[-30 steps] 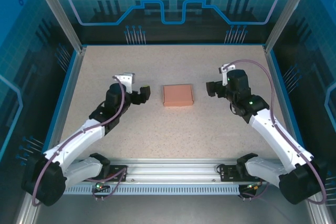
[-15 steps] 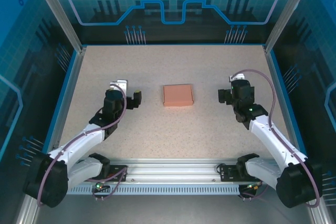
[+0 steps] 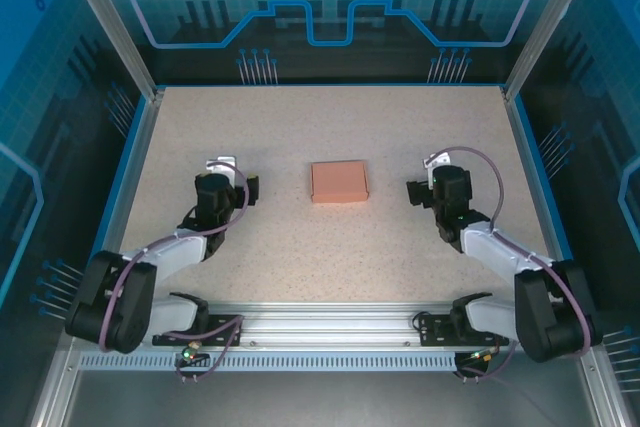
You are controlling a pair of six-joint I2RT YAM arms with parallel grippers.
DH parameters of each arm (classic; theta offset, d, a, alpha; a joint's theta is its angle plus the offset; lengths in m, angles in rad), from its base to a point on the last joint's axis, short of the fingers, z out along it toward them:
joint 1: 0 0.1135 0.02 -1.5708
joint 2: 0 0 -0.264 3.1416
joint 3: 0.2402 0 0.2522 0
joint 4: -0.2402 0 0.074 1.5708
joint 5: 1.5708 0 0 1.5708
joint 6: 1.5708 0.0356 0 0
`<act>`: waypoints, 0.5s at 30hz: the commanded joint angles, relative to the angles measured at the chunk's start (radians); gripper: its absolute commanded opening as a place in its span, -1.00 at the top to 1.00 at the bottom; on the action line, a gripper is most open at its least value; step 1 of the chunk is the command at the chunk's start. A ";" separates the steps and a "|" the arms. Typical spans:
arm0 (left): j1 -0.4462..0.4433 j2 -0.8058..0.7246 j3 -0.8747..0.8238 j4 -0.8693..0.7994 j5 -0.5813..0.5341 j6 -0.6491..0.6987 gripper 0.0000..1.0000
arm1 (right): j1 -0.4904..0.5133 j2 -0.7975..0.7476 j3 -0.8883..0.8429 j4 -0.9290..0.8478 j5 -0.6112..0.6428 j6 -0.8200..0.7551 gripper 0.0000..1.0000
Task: Fold the paper box
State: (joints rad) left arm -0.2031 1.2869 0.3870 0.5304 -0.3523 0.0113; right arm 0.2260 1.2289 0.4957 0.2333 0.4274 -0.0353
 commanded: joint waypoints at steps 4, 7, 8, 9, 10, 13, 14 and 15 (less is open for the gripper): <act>0.029 0.084 -0.004 0.200 0.082 0.070 -0.98 | -0.041 0.072 -0.022 0.202 -0.057 -0.003 -1.00; 0.044 0.112 0.012 0.213 0.102 0.091 -0.98 | -0.053 0.099 -0.034 0.252 -0.073 -0.002 -1.00; 0.051 0.120 0.012 0.223 0.110 0.093 -0.98 | -0.054 0.101 -0.034 0.251 -0.086 -0.002 -1.00; 0.060 0.133 0.009 0.244 0.124 0.093 -0.98 | -0.057 0.101 -0.041 0.274 -0.092 -0.004 -1.00; 0.071 0.153 0.002 0.278 0.137 0.092 -0.98 | -0.058 0.100 -0.050 0.292 -0.102 -0.004 -1.00; 0.106 0.174 0.003 0.297 0.171 0.062 -0.98 | -0.072 0.098 -0.066 0.337 -0.131 -0.005 -1.00; 0.120 0.185 0.006 0.303 0.191 0.054 -0.98 | -0.077 0.098 -0.072 0.352 -0.141 -0.005 -1.00; 0.130 0.192 0.011 0.299 0.201 0.043 -0.98 | -0.084 0.100 -0.076 0.368 -0.154 -0.005 -1.00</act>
State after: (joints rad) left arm -0.1040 1.4628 0.3786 0.7662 -0.2176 0.0772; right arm 0.1654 1.3243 0.4381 0.4992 0.3202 -0.0387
